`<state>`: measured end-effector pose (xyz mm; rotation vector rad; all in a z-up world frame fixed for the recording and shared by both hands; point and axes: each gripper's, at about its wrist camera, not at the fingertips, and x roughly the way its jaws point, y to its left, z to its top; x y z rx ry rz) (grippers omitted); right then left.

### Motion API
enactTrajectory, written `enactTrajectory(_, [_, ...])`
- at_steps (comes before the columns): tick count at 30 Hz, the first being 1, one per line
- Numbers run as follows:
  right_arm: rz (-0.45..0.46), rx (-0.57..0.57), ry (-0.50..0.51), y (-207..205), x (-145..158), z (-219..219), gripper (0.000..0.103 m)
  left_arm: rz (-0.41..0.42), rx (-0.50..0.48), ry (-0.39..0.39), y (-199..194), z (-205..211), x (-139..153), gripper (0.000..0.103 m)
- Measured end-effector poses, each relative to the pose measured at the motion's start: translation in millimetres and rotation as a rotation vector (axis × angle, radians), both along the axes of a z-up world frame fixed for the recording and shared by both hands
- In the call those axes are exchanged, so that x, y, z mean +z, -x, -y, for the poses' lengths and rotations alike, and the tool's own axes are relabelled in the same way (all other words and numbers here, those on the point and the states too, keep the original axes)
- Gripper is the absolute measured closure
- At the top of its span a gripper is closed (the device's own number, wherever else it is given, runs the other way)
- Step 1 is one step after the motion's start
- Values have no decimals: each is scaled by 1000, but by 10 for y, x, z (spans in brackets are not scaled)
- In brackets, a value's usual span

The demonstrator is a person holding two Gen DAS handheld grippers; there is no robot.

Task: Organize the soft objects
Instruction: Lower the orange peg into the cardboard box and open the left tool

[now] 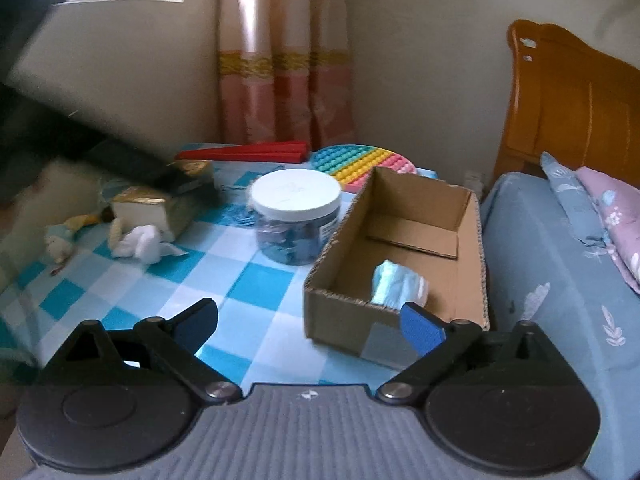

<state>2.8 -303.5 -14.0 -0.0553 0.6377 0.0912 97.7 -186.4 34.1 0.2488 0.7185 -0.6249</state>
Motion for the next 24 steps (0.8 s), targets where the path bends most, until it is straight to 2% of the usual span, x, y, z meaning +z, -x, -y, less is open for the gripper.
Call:
enactTrajectory(5, [1, 26, -13, 74, -38, -15, 3, -5, -129, -22, -237, 591, 2, 76])
enactTrajectory(8, [-9, 33, -12, 53, -69, -11, 3, -39, -158, -18, -410, 841, -63, 76])
enactTrajectory(10, [-9, 37, -10, 46, -83, -7, 3, -52, -171, -12, -511, 966, -115, 72])
enactTrajectory(11, [-11, 41, -13, 36, -90, -5, 3, -57, -174, -9, -545, 994, -130, 67])
enactTrajectory(12, [-11, 42, -15, 30, -95, 3, 3, -64, -175, -2, -581, 1014, -152, 47])
enactTrajectory(13, [-10, 41, -18, 28, -101, 12, 2, -60, -169, 9, -595, 1010, -159, 21])
enactTrajectory(14, [-14, 40, -25, 17, -109, 23, 2, -46, -157, 25, -596, 993, -157, 14])
enactTrajectory(21, [-18, 38, -52, 9, -93, 43, 0, -22, -135, 43, -494, 788, -61, 11])
enactTrajectory(24, [-15, 42, -47, 28, -62, 3, 0, 17, -112, 40, -369, 632, -2, 5])
